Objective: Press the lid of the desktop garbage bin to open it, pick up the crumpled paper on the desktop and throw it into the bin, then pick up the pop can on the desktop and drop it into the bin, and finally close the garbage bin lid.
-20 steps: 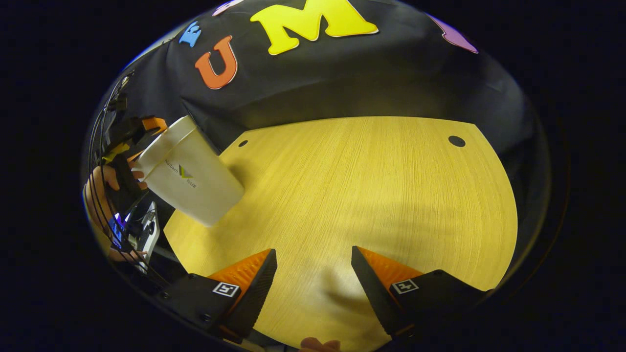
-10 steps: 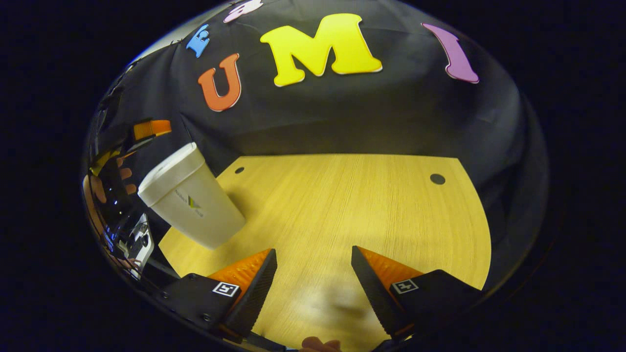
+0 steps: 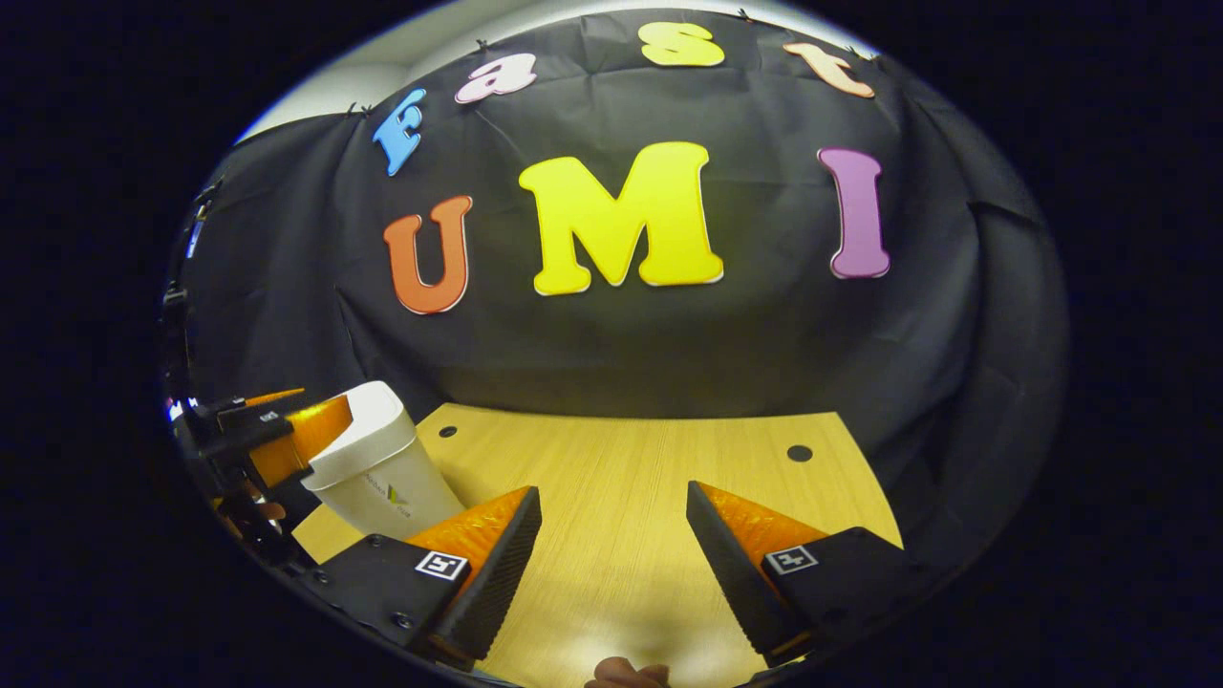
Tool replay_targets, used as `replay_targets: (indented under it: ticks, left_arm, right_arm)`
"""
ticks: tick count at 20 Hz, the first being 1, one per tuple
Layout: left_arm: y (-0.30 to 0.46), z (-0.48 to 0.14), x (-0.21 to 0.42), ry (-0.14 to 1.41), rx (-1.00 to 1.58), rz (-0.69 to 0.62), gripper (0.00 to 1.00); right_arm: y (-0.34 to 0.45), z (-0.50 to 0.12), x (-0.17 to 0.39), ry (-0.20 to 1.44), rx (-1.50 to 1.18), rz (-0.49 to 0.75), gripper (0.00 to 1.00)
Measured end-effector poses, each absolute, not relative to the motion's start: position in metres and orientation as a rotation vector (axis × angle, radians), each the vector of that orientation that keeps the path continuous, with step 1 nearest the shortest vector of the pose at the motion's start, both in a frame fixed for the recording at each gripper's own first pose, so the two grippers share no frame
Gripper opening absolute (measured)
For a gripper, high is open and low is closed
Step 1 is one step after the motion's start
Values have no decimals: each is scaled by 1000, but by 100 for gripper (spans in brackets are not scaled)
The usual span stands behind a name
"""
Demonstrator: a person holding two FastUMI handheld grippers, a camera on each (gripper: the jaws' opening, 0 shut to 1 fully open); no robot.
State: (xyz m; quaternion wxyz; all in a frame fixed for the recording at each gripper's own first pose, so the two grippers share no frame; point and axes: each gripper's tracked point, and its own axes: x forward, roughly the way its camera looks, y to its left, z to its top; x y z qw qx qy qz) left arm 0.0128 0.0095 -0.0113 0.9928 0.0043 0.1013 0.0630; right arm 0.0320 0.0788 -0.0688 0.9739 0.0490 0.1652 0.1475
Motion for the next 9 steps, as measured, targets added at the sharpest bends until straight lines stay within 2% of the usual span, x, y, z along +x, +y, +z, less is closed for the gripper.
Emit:
replay_targets:
  ticks: [5,9]
  left_arm:
    - [-3,1,-23,119,26,21,96]
    - [-5,4,-43,79,48,-8,96]
  right_arm:
    - [71,-36,-3,190,62,196,96]
    - [67,-16,-38,83,44,135,96]
